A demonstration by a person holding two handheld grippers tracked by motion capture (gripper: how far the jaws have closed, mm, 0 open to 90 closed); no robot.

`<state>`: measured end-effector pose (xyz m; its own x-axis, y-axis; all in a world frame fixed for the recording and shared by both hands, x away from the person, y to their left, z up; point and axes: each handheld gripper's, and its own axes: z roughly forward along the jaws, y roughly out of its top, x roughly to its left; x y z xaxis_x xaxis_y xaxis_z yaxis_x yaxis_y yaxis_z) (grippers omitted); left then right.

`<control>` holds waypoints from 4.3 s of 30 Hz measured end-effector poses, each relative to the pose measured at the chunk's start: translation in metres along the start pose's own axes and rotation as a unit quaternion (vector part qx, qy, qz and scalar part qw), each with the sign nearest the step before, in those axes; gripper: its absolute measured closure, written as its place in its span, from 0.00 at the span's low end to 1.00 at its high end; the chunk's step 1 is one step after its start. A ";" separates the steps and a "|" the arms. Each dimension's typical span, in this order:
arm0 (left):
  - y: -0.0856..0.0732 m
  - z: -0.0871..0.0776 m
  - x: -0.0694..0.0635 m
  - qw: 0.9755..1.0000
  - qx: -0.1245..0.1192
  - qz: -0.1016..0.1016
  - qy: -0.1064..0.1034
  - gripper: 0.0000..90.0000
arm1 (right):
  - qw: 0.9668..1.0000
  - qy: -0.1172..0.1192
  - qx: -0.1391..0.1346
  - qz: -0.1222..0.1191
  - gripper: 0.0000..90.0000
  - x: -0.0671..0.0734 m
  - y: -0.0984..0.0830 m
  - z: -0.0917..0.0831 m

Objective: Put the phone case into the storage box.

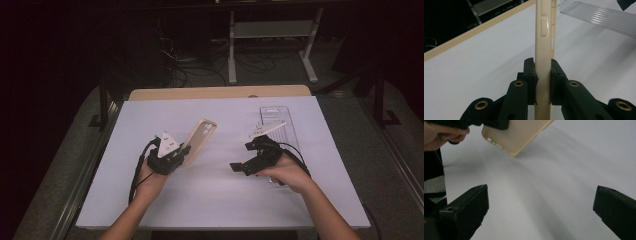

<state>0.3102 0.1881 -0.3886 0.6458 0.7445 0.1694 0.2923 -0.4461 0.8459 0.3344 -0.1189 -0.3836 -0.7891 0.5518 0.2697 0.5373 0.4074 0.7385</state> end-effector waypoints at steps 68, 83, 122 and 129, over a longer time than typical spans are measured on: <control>0.014 0.012 -0.025 0.998 -0.030 -0.053 0.005 0.88 | 0.978 0.058 -0.136 0.145 0.00 -0.016 0.039 0.052; 0.016 0.013 -0.035 0.998 -0.035 -0.043 -0.004 0.88 | 0.975 0.075 -0.134 0.161 0.00 -0.012 0.039 0.057; 0.017 0.016 -0.049 0.998 -0.039 -0.034 -0.020 0.87 | 0.971 0.092 -0.133 0.179 0.07 -0.009 0.039 0.061; 0.016 0.018 -0.049 0.999 -0.036 -0.032 -0.024 0.70 | 0.971 0.090 -0.128 0.178 0.07 -0.009 0.038 0.063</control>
<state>0.2958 0.1352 -0.3930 0.6603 0.7455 0.0908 0.2843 -0.3601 0.8885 0.3808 -0.0624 -0.3971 -0.6178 0.4793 0.6233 0.7130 0.0072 0.7011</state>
